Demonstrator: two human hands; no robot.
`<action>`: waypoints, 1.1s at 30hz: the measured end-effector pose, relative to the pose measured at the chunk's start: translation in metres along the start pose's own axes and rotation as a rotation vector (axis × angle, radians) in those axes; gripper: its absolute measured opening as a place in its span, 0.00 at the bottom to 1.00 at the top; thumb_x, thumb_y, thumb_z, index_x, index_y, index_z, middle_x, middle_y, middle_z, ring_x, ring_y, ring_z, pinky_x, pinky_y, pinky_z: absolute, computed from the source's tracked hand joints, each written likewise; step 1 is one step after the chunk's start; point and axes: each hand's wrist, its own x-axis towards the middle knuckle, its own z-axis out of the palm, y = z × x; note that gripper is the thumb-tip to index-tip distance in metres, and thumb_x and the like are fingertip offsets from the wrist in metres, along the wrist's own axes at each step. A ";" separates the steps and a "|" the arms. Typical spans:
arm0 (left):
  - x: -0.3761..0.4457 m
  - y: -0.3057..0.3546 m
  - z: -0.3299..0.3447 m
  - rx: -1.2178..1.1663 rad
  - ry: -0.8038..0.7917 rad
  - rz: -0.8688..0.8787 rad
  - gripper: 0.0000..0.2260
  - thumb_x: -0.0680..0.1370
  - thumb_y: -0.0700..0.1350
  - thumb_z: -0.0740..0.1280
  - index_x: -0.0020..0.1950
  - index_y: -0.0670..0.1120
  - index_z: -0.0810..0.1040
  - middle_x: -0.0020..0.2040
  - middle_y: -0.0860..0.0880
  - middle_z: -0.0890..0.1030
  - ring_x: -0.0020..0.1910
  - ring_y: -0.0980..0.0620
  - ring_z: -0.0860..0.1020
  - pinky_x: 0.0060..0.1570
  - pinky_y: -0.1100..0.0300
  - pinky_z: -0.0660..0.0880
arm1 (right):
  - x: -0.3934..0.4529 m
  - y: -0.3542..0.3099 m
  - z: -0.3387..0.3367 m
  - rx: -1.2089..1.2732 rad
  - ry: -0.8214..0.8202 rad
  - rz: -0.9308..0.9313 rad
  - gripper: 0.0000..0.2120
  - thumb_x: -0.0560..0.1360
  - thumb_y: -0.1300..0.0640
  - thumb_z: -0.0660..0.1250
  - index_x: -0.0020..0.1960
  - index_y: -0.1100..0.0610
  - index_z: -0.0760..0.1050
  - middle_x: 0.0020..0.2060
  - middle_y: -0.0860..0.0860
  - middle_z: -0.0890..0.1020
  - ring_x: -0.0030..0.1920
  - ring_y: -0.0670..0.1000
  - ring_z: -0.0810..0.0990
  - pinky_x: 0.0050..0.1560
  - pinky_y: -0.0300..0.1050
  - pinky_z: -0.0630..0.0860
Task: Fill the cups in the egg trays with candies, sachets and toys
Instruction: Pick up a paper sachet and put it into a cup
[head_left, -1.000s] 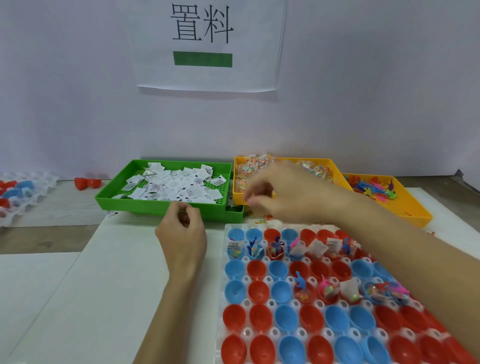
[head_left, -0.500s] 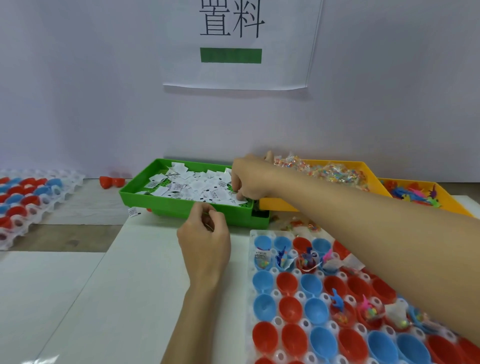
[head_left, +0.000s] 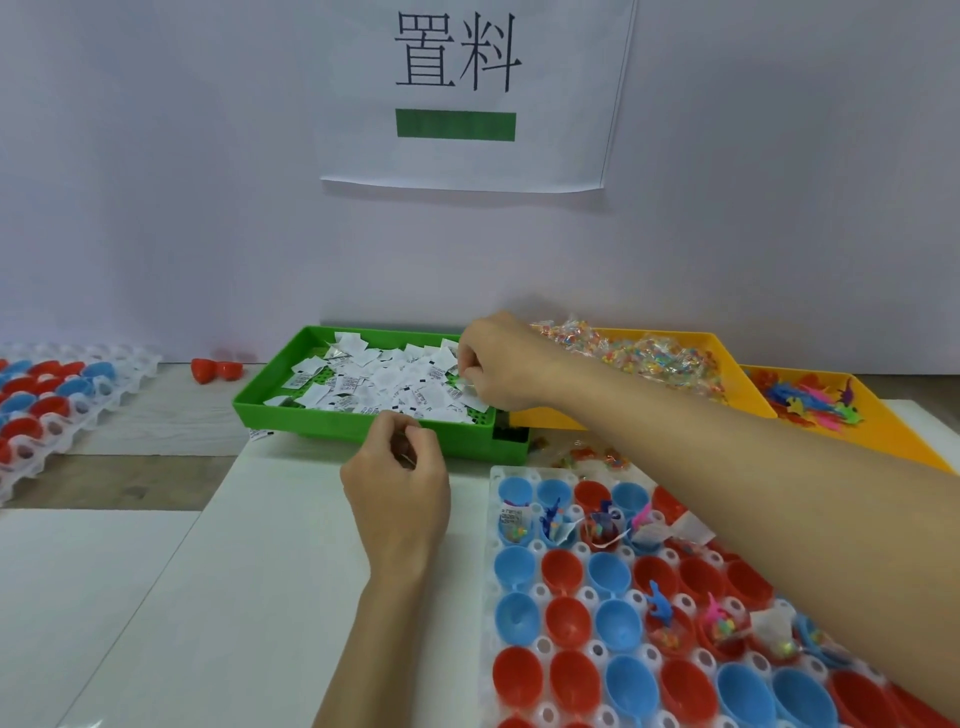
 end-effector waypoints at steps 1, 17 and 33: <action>0.000 0.001 -0.001 -0.018 0.011 0.022 0.08 0.75 0.38 0.63 0.36 0.45 0.74 0.26 0.54 0.72 0.28 0.57 0.71 0.29 0.69 0.64 | -0.001 0.001 -0.002 0.054 0.041 0.000 0.08 0.73 0.69 0.61 0.41 0.69 0.79 0.41 0.66 0.81 0.40 0.64 0.78 0.40 0.54 0.79; -0.007 0.003 0.004 -0.126 -0.029 0.173 0.07 0.73 0.36 0.60 0.38 0.44 0.74 0.28 0.54 0.72 0.27 0.60 0.68 0.27 0.71 0.61 | -0.172 0.048 -0.049 0.512 0.190 0.119 0.06 0.76 0.62 0.70 0.46 0.53 0.84 0.38 0.50 0.86 0.39 0.47 0.84 0.42 0.38 0.80; -0.006 0.000 0.003 -0.110 -0.063 0.151 0.07 0.73 0.37 0.59 0.38 0.44 0.74 0.27 0.53 0.71 0.27 0.60 0.68 0.26 0.70 0.61 | -0.221 0.040 -0.014 0.356 0.009 0.128 0.04 0.74 0.56 0.73 0.42 0.48 0.84 0.39 0.41 0.84 0.42 0.40 0.82 0.44 0.34 0.79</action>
